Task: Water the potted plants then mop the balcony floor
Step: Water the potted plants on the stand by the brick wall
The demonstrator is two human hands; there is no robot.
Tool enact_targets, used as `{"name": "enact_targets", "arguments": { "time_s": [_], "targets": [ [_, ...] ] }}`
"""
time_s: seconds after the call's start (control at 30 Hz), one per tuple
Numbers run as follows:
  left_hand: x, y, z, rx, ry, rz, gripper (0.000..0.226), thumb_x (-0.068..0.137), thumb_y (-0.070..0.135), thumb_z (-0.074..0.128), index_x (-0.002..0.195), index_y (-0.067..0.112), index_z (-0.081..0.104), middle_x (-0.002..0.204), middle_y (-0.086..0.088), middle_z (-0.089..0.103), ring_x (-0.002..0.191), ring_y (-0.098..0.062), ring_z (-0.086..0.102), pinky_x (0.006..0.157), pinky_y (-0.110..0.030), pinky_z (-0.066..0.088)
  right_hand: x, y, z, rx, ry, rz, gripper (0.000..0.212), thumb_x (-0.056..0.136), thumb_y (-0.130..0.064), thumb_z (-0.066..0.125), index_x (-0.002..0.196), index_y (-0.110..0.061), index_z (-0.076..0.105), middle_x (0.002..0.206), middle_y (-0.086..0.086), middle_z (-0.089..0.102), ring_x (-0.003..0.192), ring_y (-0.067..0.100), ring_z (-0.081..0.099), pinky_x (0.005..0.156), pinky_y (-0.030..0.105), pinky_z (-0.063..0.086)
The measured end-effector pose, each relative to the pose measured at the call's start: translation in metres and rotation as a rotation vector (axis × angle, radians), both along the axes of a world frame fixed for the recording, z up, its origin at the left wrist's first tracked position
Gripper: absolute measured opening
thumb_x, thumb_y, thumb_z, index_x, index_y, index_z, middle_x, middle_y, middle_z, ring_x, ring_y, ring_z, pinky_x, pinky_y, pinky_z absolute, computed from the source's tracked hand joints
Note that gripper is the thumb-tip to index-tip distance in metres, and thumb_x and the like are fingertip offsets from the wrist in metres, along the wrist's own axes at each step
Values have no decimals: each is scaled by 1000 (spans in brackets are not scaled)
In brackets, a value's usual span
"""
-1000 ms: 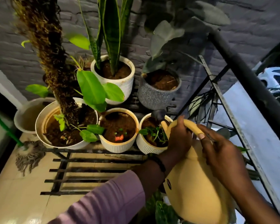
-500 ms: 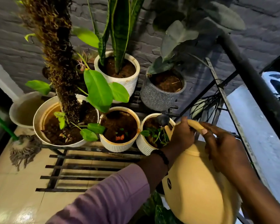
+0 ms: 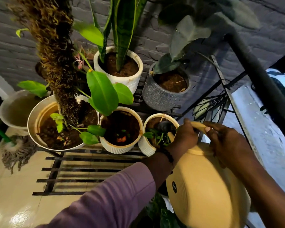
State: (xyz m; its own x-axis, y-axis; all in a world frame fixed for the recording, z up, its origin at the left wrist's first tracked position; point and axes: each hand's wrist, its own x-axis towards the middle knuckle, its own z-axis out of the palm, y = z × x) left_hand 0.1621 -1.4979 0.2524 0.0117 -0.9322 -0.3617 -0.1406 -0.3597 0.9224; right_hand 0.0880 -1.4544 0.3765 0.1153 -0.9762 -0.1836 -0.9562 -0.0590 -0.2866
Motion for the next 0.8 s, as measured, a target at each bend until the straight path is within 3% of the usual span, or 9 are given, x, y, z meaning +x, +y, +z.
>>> {"name": "enact_targets", "arguments": {
  "time_s": [0.23,0.47,0.6,0.8],
  "targets": [
    [5,-7,-3,31,32,-19,49,100,22,51,145,9,35,132,-24,59,124,-41,56,98,-43,46,6,-4,-1,-11,0,-15,32,98,-32,43,128,-32,56,64,5,62,41,17,55,57,41,58],
    [5,-11,-1,69,31,-33,51,99,27,56,143,11,36,132,-21,59,124,-39,56,100,-43,46,10,-8,2,18,28,-9,32,99,-31,43,129,-33,55,71,13,65,46,27,61,63,45,58],
    [8,-11,-1,89,37,-26,45,100,25,53,140,11,40,132,-21,58,125,-39,55,102,-44,45,11,-12,2,50,27,-5,31,99,-31,43,128,-34,55,65,6,62,34,21,58,48,39,57],
    [13,-8,-2,111,38,-18,42,101,20,52,141,11,41,137,-21,57,129,-40,53,106,-46,46,15,-15,0,80,3,-2,33,98,-36,43,129,-32,56,71,12,65,35,23,57,48,34,55]
  ]
}}
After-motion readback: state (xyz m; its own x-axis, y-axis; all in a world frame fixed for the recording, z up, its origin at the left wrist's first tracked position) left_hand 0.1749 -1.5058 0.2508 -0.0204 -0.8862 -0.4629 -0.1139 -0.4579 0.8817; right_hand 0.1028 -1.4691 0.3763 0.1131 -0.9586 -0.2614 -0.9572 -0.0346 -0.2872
